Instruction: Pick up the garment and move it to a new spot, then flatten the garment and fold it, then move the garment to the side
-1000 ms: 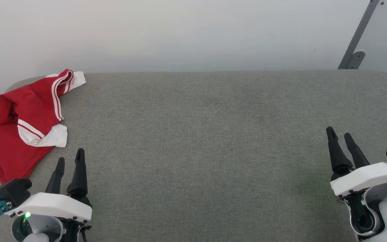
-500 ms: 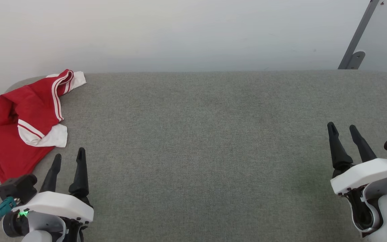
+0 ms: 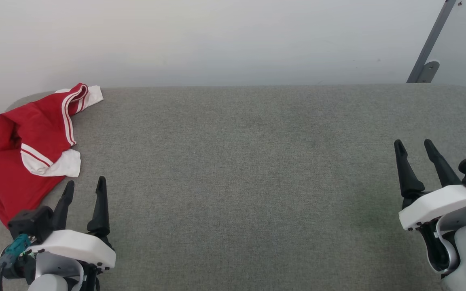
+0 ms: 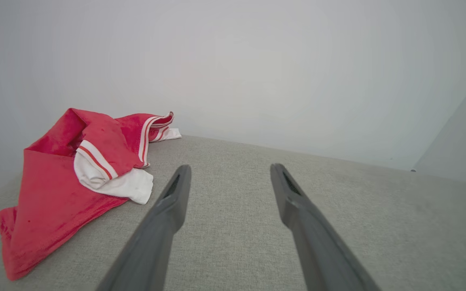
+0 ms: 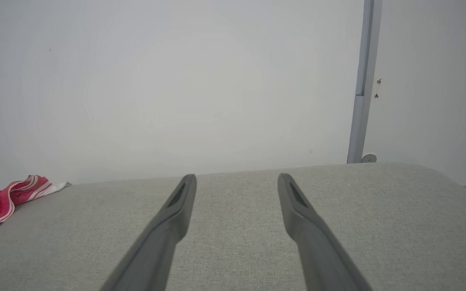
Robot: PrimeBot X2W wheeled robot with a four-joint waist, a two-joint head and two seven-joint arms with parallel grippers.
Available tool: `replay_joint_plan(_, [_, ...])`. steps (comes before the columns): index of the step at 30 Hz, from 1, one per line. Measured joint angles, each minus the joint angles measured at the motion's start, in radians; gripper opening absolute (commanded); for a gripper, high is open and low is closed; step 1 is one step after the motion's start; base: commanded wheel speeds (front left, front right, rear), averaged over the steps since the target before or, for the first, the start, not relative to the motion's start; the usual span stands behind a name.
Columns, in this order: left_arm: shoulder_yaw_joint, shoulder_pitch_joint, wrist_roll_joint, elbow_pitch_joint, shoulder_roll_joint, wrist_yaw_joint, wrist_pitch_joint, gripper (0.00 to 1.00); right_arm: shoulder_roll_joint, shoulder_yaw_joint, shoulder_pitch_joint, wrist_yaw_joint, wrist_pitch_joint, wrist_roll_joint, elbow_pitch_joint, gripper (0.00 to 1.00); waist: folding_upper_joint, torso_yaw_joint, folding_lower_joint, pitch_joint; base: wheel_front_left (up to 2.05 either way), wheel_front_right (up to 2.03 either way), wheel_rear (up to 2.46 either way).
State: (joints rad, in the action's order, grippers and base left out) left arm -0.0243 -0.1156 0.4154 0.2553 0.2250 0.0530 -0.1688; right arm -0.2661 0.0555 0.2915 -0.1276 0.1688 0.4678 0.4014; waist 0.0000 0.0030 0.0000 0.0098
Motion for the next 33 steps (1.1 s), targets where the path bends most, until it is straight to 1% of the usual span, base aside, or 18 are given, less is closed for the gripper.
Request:
replay_joint_plan(8, [0.013, -0.004, -0.05, 0.025, -0.002, 0.01, -0.019, 1.0, -0.005, -0.008, 0.004, 0.0, 0.018, -0.033, 0.002, 1.0, 0.0001, 0.001, 0.0, 0.0, 0.0, 0.0, 0.0])
replay_joint_plan(15, [0.03, -0.005, -0.087, 0.052, -0.004, 0.031, -0.034, 1.0, -0.015, -0.012, 0.004, 0.0, 0.034, -0.076, -0.001, 1.0, 0.0, 0.002, 0.0, 0.0, 0.0, 0.0, 0.0])
replay_joint_plan(27, [0.067, -0.02, -0.135, 0.085, -0.027, 0.062, -0.061, 1.0, -0.005, -0.05, -0.025, 0.0, 0.06, -0.119, -0.012, 1.0, 0.0, 0.004, 0.0, -0.001, 0.0, 0.0, 0.0])
replay_joint_plan(33, [0.072, -0.022, -0.171, 0.097, -0.026, 0.07, -0.07, 1.0, -0.007, -0.055, -0.035, 0.0, 0.069, -0.15, -0.015, 1.0, 0.0, 0.003, 0.0, -0.003, 0.0, 0.0, 0.0])
